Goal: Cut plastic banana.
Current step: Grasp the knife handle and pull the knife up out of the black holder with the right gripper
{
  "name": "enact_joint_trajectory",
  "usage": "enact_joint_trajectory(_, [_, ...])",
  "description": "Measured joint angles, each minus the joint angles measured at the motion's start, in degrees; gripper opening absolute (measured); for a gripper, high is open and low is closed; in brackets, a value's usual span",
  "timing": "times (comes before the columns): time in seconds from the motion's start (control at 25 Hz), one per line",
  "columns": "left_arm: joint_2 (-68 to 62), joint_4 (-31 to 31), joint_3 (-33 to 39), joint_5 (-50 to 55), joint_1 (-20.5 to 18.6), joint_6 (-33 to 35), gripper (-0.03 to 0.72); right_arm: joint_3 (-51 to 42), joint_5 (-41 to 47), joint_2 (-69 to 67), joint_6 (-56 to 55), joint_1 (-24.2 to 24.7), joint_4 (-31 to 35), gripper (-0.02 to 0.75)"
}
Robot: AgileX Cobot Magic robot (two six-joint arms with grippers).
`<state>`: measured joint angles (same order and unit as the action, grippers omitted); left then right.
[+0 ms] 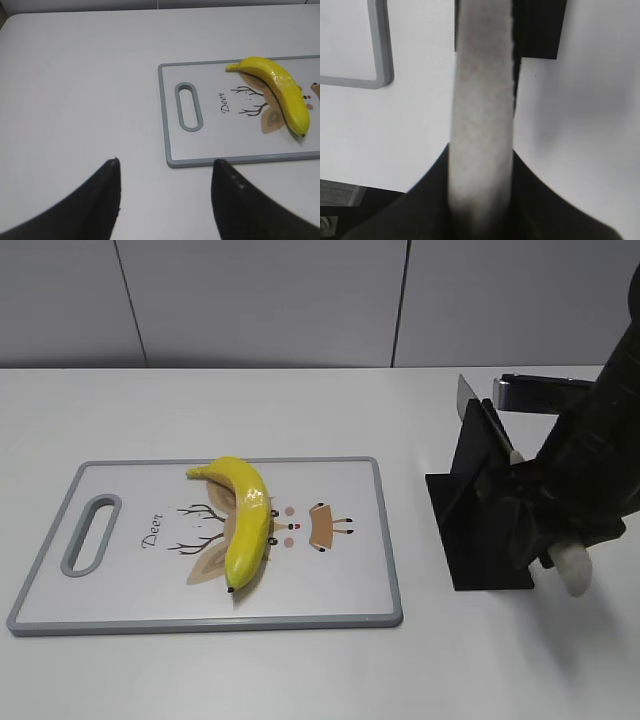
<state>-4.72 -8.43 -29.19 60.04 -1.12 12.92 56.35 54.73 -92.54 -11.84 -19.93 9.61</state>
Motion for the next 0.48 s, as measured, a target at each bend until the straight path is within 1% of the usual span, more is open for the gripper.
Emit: enact_joint_trajectory(0.48, [0.0,0.0,0.0,0.0,0.0,0.0,0.545,0.0,0.79,6.84,-0.41,0.0,-0.85,0.169])
